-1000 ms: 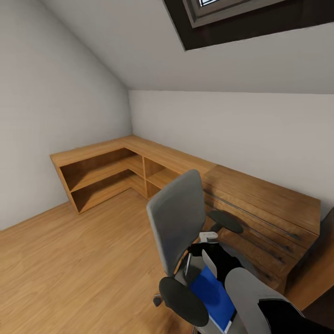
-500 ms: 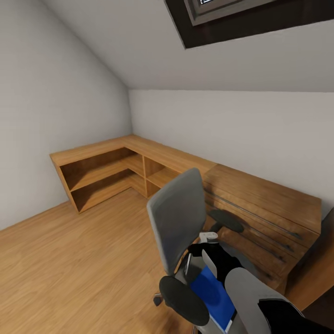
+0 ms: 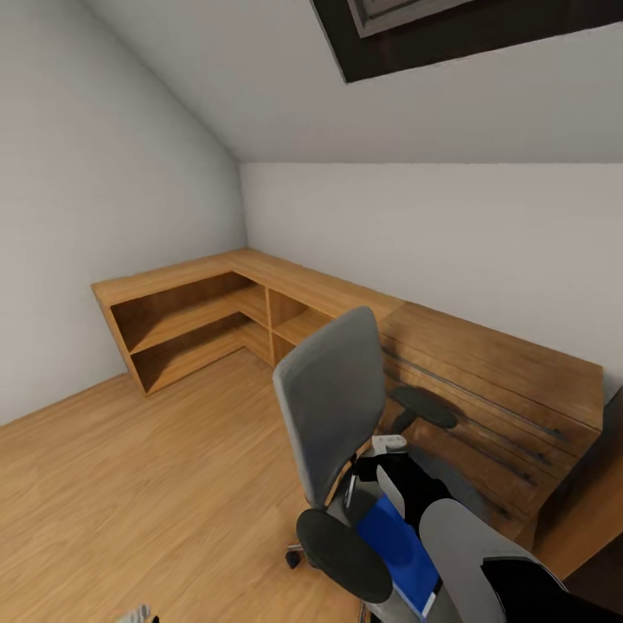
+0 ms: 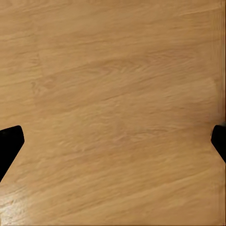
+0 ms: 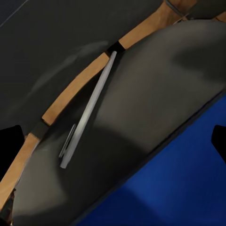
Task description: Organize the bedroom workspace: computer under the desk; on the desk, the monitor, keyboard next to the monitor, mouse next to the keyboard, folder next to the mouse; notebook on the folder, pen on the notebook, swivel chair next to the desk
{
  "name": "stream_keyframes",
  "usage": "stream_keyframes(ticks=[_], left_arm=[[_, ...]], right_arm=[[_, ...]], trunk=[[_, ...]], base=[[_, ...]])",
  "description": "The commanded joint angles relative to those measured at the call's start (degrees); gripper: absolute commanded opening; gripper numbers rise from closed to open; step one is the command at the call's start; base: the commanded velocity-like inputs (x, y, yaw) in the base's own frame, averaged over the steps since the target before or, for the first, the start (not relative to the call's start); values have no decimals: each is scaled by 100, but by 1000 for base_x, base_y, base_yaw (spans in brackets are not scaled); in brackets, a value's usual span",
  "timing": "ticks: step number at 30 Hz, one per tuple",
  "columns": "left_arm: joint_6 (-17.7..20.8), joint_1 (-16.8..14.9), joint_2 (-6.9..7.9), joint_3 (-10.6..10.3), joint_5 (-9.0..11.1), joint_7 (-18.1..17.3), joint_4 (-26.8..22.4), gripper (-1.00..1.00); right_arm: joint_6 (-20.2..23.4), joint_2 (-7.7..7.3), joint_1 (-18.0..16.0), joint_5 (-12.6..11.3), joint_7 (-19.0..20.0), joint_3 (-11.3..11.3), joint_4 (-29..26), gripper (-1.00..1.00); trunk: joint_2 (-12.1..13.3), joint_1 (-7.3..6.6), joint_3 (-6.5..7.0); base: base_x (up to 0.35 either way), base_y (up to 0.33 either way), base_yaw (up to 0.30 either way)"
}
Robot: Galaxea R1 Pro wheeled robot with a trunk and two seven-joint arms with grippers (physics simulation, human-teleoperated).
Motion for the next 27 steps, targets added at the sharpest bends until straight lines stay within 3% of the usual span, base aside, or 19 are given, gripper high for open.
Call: stream_keyframes(ticks=[1,4,5,8,11,14,19,27], left_arm=[[226,0,4,-14,57,85,-273,100],[564,0,2,-14,60,168,-772,100],[647,1,1,-14,60,188,-941,100],[701,-1,-3,11,77,211,-1037,100],[708,0,-11,205,158,210,-969,100],[708,-1,-7,504,210,169,-920,100],[708,-2,-1,642,219,155,-907,100],[696,-1,-4,671,227,151,-896,100]], right_arm=[[73,4,-6,47,-18,-21,-14,100],[468,10,-32,44,-109,-21,-40,100],[855,12,-58,39,-147,-24,-73,100],[1411,16,-167,29,-179,-28,-241,100],[1821,20,-329,-75,-191,-39,-332,100],[2338,21,-561,-383,-195,-45,-369,100],[2676,13,-689,-716,-190,-47,-440,100],[2729,15,-724,-829,-166,-48,-495,100]], trunk=[[-44,22,-24],[-165,88,-78],[-205,110,-96],[-325,176,-150],[-445,242,-204],[-566,308,-258],[-766,418,-348],[-1087,593,-491]], base=[[0,0,0],[0,0,0],[0,0,0],[0,0,0],[0,0,0],[0,0,0],[0,0,0],[0,0,0]])
